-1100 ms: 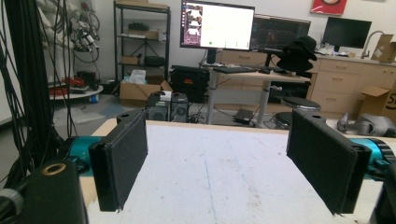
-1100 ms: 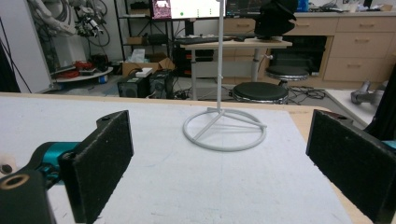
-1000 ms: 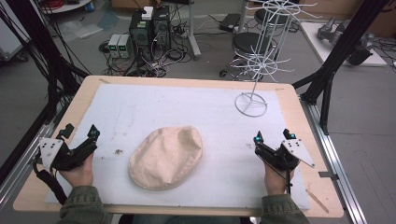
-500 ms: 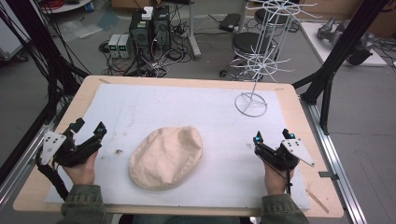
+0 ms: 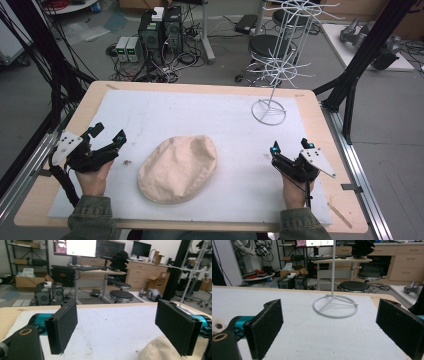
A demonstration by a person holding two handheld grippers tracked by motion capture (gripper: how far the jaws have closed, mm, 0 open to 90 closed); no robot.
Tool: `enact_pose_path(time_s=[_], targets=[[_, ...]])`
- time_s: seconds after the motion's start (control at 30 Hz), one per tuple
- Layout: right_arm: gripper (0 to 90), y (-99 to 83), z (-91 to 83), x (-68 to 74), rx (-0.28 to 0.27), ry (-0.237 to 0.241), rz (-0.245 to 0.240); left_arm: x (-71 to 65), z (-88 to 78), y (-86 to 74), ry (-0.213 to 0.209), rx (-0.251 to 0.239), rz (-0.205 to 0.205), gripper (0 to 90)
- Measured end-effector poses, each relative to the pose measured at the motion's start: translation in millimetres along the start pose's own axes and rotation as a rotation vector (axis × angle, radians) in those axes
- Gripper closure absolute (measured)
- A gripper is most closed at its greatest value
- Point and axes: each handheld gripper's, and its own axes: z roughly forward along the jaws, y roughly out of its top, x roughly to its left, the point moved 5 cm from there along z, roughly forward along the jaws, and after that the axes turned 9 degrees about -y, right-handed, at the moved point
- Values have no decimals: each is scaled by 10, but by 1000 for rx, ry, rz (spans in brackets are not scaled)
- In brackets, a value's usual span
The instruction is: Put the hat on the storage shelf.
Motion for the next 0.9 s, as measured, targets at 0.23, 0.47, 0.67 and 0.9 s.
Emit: enact_pose_path(time_s=[0.23,0.47,0.67,0.9], targets=[[64,-7,1,13,7,10,8,-112,117,14,-72,61,-7,186],[64,-12,4,15,12,13,5,-188,250,-11,-120,153,52,186],[64,-10,4,26,8,17,-3,-271,388,8,-201,214,58,179],[64,-6,0,50,2,31,-8,-374,621,-73,-285,315,62,173]])
